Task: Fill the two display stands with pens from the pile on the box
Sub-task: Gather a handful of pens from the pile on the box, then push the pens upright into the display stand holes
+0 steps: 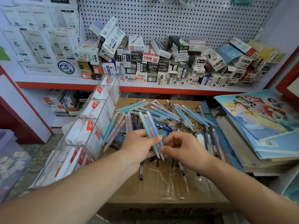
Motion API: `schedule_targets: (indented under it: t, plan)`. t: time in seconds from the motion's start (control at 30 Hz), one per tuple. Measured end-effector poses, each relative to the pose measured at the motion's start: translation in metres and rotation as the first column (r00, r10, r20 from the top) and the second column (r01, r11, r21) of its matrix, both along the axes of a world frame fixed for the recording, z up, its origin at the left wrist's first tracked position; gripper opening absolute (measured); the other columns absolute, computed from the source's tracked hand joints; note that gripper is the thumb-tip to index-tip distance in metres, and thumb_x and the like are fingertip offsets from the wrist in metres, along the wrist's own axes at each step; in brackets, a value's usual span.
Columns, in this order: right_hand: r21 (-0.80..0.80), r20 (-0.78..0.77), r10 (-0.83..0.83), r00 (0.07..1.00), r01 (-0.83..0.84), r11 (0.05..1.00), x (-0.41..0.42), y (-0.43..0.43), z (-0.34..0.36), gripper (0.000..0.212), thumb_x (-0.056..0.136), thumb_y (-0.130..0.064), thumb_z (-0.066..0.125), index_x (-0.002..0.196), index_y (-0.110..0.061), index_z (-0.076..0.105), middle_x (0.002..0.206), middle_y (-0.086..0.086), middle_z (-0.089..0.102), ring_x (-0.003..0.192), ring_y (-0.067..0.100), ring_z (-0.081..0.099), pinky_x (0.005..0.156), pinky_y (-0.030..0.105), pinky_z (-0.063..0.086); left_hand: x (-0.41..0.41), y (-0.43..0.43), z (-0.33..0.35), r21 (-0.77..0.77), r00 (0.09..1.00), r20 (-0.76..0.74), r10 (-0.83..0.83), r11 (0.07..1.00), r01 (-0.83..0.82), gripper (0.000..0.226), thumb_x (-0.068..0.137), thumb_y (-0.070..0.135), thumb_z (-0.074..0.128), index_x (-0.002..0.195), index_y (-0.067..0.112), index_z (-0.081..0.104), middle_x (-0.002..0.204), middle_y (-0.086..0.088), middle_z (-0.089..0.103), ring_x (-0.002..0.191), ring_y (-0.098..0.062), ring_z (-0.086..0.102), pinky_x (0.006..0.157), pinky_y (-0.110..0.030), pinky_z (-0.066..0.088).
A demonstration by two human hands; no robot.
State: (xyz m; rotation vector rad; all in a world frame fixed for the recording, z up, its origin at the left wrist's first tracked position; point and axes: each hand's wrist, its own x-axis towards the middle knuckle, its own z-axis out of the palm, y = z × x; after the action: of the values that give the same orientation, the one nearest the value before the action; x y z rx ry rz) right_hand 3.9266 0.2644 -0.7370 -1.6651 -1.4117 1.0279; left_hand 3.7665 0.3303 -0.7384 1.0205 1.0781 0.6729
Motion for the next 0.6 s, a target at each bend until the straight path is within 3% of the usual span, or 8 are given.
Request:
schedule_targets:
  t: [0.13,0.23,0.33,0.43,0.53,0.6]
  plan:
    - [0.001,0.128,-0.013,0.992,0.013,1.000,0.009,0.013,0.010,0.016,0.093,-0.030,0.073,0.083,-0.018,0.074,0.067,-0.002,0.065,0.056,0.005,0.054,0.054,0.019,0.046,0.001,0.003,0.001,0.001,0.999,-0.009,0.037,0.999,-0.037,0.016,0.088,0.005,0.077,0.103,0.009,0.073,0.096,-0.014,0.078,0.085,-0.028,0.078,0.065,-0.035,0.064]
    - [0.126,0.322,-0.198,0.926,0.166,0.978,0.030,0.045,0.007,0.011,0.097,-0.023,0.068,0.087,-0.021,0.073,0.075,-0.010,0.068,0.064,0.002,0.061,0.061,0.020,0.047,0.002,0.004,0.000,0.009,0.999,-0.019,0.038,0.999,-0.038,0.017,0.087,0.005,0.078,0.103,0.009,0.073,0.097,-0.014,0.077,0.084,-0.027,0.077,0.059,-0.029,0.061]
    - [0.177,0.494,-0.285,0.821,0.226,0.958,0.047,0.081,0.004,0.010,0.099,-0.020,0.064,0.105,-0.018,0.073,0.088,-0.004,0.071,0.070,0.009,0.062,0.058,0.021,0.045,0.003,0.003,-0.003,0.019,0.999,-0.038,0.023,1.000,-0.023,0.018,0.087,0.007,0.079,0.103,0.010,0.073,0.096,-0.012,0.077,0.084,-0.025,0.077,0.063,-0.031,0.062]
    - [0.152,0.606,-0.267,0.749,0.220,0.963,0.052,0.109,0.001,0.019,0.099,-0.022,0.064,0.113,-0.014,0.073,0.100,0.006,0.073,0.080,0.021,0.065,0.067,0.028,0.049,0.004,0.005,-0.007,0.026,0.998,-0.053,0.018,1.000,-0.017,0.017,0.087,0.008,0.080,0.102,0.010,0.074,0.095,-0.012,0.078,0.086,-0.027,0.077,0.074,-0.041,0.065]
    - [0.071,0.693,-0.202,0.692,0.213,0.974,0.049,0.126,-0.003,0.009,0.096,-0.024,0.066,0.098,-0.016,0.071,0.087,0.007,0.070,0.076,0.024,0.062,0.062,0.028,0.044,0.005,0.007,-0.011,0.032,0.998,-0.068,0.018,0.999,-0.016,0.018,0.086,0.009,0.081,0.103,0.010,0.074,0.095,-0.012,0.077,0.087,-0.028,0.077,0.078,-0.046,0.065]
    - [0.035,0.724,-0.175,0.668,0.218,0.975,0.048,0.133,-0.004,0.009,0.094,-0.021,0.067,0.096,-0.013,0.072,0.089,0.007,0.072,0.076,0.024,0.063,0.063,0.028,0.046,0.005,0.007,-0.012,0.034,0.997,-0.074,0.012,0.999,-0.009,0.017,0.087,0.010,0.081,0.102,0.010,0.074,0.095,-0.012,0.077,0.086,-0.028,0.077,0.078,-0.046,0.065]
